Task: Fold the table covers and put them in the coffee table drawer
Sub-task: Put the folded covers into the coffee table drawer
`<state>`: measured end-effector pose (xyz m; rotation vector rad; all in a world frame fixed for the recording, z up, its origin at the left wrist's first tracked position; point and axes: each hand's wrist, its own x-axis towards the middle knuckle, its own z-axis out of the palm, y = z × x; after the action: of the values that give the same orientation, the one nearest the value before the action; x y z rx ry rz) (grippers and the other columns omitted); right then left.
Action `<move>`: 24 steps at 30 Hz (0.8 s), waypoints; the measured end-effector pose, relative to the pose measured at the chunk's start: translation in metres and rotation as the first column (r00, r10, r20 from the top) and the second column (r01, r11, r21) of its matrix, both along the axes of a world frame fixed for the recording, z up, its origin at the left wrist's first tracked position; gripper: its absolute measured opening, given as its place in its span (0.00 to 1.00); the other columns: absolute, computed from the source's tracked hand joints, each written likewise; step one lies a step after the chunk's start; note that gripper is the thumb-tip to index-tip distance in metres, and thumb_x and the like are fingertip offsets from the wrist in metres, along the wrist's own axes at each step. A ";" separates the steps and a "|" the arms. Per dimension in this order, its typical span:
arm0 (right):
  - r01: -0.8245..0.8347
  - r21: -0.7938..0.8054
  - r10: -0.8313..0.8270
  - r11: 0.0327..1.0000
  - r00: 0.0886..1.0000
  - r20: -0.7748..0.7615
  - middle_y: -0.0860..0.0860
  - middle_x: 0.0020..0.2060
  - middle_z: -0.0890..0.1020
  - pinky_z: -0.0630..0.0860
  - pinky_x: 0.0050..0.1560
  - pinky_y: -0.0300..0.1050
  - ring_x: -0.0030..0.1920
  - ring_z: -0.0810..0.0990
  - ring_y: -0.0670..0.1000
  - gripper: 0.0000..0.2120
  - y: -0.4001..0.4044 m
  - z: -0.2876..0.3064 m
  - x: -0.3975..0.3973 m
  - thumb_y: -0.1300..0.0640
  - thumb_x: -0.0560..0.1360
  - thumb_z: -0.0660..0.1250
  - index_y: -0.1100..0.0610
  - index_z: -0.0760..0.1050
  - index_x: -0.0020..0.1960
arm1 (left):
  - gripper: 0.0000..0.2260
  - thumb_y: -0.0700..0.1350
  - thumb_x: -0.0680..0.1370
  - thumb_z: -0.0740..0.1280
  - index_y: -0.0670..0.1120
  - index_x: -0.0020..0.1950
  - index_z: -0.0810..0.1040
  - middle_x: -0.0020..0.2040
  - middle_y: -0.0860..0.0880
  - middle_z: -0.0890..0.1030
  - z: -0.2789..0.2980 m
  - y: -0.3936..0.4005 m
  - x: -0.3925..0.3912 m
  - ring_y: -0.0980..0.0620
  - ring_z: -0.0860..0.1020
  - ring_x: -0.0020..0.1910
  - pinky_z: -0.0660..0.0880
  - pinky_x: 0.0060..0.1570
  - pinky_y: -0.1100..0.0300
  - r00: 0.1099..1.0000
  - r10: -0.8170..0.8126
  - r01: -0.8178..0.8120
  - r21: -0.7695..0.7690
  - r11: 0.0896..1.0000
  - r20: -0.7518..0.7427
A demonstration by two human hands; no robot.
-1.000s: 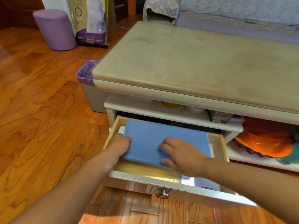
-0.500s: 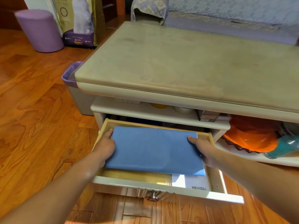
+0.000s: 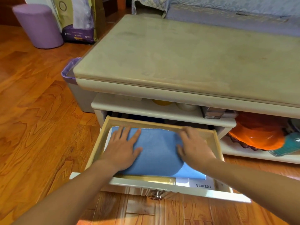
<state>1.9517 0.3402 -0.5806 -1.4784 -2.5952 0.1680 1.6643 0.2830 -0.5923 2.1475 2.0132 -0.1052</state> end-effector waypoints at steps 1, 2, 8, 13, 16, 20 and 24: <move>-0.187 0.054 0.186 0.981 0.982 0.025 0.57 0.66 0.71 0.72 0.67 0.56 0.65 0.71 0.59 0.23 -0.003 0.000 -0.011 0.46 0.79 0.62 0.57 0.70 0.69 | 0.36 0.72 0.79 0.46 0.61 0.80 0.33 0.82 0.48 0.35 -0.007 0.001 0.002 0.41 0.34 0.80 0.39 0.79 0.42 0.999 -0.038 0.039 -0.068 0.997 0.013; -0.320 0.045 0.316 0.946 0.945 0.086 0.57 0.71 0.69 0.66 0.73 0.57 0.70 0.67 0.59 0.27 -0.001 -0.004 -0.019 0.41 0.80 0.58 0.56 0.67 0.73 | 0.39 0.75 0.75 0.44 0.62 0.79 0.30 0.81 0.48 0.30 -0.013 0.001 0.003 0.42 0.30 0.79 0.37 0.78 0.40 0.998 -0.064 0.063 -0.121 0.991 -0.004; -0.487 -0.070 0.486 0.871 0.829 0.277 0.53 0.82 0.46 0.38 0.80 0.56 0.81 0.37 0.54 0.40 0.018 -0.042 -0.037 0.30 0.80 0.49 0.53 0.46 0.83 | 0.40 0.78 0.73 0.45 0.66 0.74 0.24 0.76 0.51 0.22 -0.023 0.018 -0.013 0.44 0.24 0.76 0.31 0.76 0.40 0.972 -0.198 0.163 -0.248 0.955 -0.124; -0.466 -0.053 0.469 0.883 0.870 0.154 0.52 0.82 0.46 0.37 0.79 0.55 0.81 0.38 0.54 0.39 0.018 -0.069 -0.034 0.32 0.79 0.54 0.52 0.49 0.83 | 0.31 0.72 0.76 0.37 0.67 0.76 0.29 0.76 0.54 0.22 -0.030 0.018 -0.015 0.49 0.22 0.74 0.28 0.75 0.44 0.987 -0.142 0.122 -0.241 0.963 -0.070; -0.469 -0.146 0.490 0.871 0.853 0.179 0.52 0.82 0.42 0.35 0.79 0.56 0.80 0.33 0.53 0.40 0.020 -0.059 -0.037 0.31 0.79 0.51 0.51 0.45 0.83 | 0.33 0.72 0.74 0.35 0.66 0.76 0.27 0.76 0.53 0.22 -0.025 0.018 -0.010 0.48 0.22 0.75 0.27 0.75 0.44 0.982 -0.145 0.109 -0.272 0.956 -0.119; -0.465 -0.247 0.523 0.850 0.801 0.292 0.53 0.81 0.38 0.31 0.77 0.54 0.79 0.31 0.54 0.42 0.026 -0.037 -0.040 0.33 0.79 0.53 0.52 0.39 0.82 | 0.32 0.71 0.79 0.40 0.64 0.79 0.32 0.79 0.50 0.26 -0.009 0.024 0.002 0.45 0.26 0.77 0.31 0.77 0.41 0.982 -0.114 0.053 -0.364 0.930 -0.148; -0.445 -0.365 0.567 0.818 0.730 0.382 0.55 0.81 0.51 0.51 0.80 0.54 0.81 0.48 0.57 0.33 0.023 0.013 -0.046 0.45 0.82 0.57 0.56 0.53 0.82 | 0.30 0.62 0.84 0.47 0.57 0.82 0.38 0.82 0.45 0.33 0.019 0.026 0.029 0.40 0.32 0.80 0.37 0.78 0.39 0.954 -0.128 0.004 -0.416 0.910 -0.272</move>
<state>1.9054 0.3635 -0.5678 -0.8807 -3.4672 0.2211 1.6929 0.3091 -0.5733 2.0117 1.8418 -0.8297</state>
